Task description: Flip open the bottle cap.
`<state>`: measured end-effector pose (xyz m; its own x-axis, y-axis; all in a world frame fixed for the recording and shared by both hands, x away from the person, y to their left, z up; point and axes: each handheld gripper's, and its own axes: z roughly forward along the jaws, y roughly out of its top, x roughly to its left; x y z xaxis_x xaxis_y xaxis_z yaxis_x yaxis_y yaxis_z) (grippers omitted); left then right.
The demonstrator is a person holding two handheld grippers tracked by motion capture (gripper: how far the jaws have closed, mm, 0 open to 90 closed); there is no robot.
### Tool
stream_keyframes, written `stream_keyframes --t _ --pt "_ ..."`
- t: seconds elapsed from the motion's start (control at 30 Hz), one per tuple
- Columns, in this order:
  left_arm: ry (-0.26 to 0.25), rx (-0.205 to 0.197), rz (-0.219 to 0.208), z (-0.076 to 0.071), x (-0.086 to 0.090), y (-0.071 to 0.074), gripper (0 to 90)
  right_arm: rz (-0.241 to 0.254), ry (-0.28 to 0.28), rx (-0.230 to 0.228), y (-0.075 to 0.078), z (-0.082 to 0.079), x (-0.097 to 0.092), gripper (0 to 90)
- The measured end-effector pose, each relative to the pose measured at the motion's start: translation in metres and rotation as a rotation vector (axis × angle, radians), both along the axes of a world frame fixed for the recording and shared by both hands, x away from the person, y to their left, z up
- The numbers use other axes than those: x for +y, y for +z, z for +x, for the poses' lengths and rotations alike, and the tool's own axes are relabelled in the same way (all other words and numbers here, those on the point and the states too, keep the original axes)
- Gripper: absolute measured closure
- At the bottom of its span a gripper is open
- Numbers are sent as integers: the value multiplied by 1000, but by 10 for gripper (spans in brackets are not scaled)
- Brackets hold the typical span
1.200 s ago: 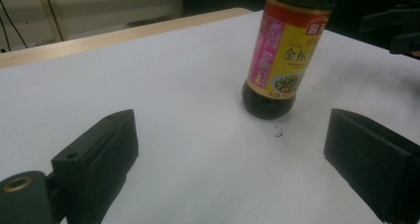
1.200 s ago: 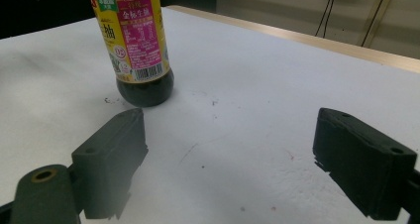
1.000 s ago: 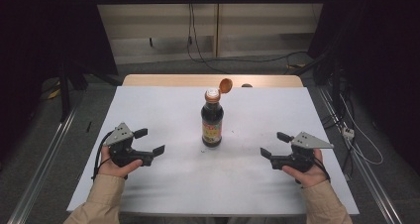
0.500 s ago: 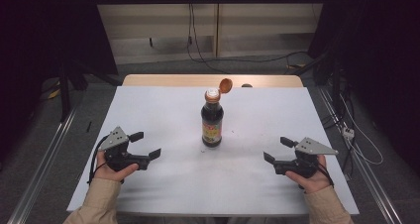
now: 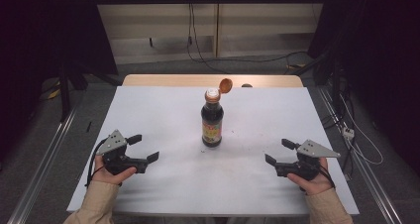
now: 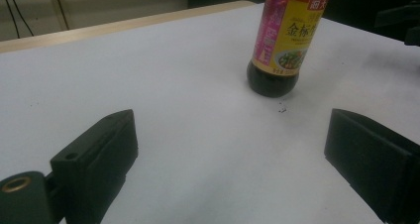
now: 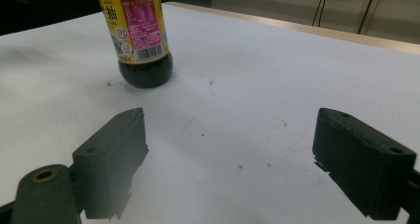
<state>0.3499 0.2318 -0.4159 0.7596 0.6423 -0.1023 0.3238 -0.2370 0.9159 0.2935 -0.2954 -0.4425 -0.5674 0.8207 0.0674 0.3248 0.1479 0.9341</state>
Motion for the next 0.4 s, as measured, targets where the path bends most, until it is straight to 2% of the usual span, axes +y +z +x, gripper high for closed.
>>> stream_keyframes --t 0.4 --pt "6 7 -12 -1 1 -3 61 9 -7 -3 -2 -2 -3 130"
